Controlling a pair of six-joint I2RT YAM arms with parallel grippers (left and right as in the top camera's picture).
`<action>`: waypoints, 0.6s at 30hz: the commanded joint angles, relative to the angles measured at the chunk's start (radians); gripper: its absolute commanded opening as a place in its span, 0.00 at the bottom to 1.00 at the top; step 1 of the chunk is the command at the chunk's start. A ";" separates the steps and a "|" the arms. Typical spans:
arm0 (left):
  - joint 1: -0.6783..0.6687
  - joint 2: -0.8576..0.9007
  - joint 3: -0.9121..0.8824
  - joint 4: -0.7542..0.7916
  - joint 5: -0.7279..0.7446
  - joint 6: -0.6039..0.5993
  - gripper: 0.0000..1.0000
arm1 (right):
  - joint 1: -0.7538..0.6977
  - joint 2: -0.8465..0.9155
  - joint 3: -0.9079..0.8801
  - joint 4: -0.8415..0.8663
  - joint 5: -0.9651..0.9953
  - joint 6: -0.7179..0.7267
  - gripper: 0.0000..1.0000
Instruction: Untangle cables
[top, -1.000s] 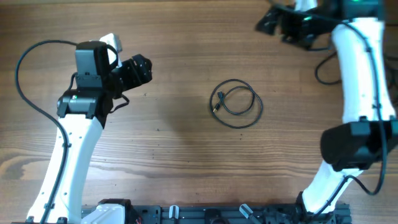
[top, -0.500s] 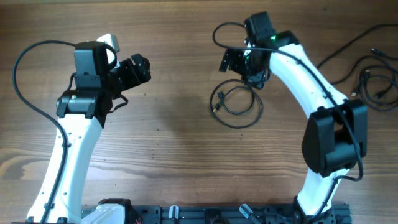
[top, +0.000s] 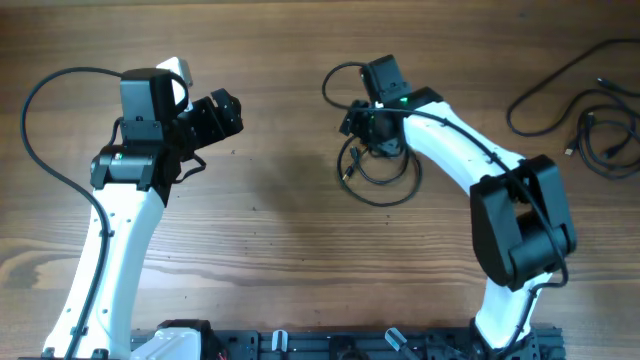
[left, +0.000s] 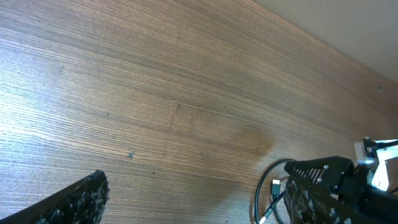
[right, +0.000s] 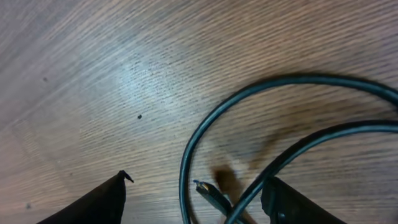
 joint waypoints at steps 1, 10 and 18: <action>0.003 0.000 0.005 -0.001 -0.014 -0.002 0.92 | 0.040 0.011 -0.009 0.001 0.119 0.007 0.70; 0.003 0.000 0.005 -0.019 -0.014 -0.002 0.92 | 0.056 0.044 -0.009 -0.031 0.131 0.011 0.72; 0.003 0.000 0.005 -0.029 -0.014 -0.001 0.92 | 0.107 0.093 -0.008 -0.017 0.061 0.006 0.67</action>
